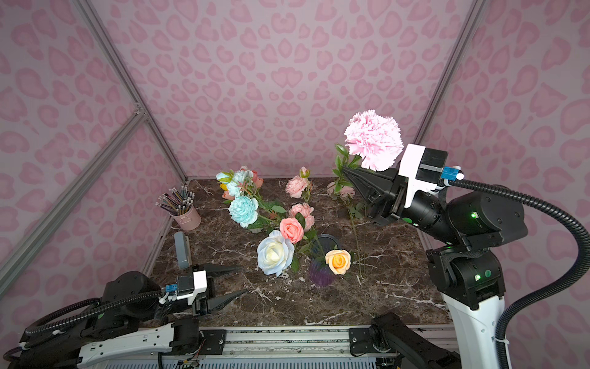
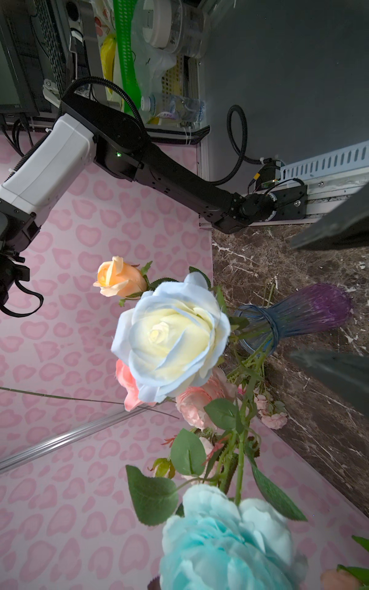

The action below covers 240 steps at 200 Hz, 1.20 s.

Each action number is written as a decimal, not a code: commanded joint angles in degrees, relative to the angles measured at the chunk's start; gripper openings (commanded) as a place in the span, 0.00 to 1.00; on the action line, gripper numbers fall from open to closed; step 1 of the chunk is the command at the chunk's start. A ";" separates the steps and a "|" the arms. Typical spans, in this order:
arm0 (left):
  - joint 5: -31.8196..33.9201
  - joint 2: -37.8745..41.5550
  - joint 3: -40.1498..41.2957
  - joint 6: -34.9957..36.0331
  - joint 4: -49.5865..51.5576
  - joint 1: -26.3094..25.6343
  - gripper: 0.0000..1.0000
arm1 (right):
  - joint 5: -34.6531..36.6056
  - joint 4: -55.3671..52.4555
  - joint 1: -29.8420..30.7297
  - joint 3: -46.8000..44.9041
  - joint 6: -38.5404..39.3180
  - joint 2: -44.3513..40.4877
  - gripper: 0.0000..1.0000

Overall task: Pick out pink flowers from the vase
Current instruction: Pick up the flower from the vase.

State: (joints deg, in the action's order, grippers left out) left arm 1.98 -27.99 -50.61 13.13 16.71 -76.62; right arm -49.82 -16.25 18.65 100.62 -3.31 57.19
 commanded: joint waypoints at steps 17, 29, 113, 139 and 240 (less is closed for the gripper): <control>1.45 -1.04 -1.14 0.67 0.88 0.06 0.52 | 1.02 -5.81 0.24 1.91 -0.38 -0.59 0.00; 1.39 -1.52 -1.25 0.59 0.96 0.06 0.52 | 3.47 -7.61 0.25 3.19 0.35 -0.43 0.00; 0.66 -3.11 -0.45 0.32 0.23 0.06 0.52 | 10.31 -21.83 2.12 10.28 0.86 2.88 0.00; 0.18 -3.61 -0.37 -0.16 0.26 0.02 0.53 | 9.11 -24.68 2.96 11.02 -0.55 2.76 0.00; -2.54 -7.27 -1.57 -1.16 -0.27 0.04 0.53 | -5.71 -16.54 3.66 9.58 -14.12 2.16 0.00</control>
State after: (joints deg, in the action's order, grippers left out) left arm 1.23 -34.70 -51.16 12.86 17.82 -76.62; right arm -50.63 -38.22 22.26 111.42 -11.97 59.53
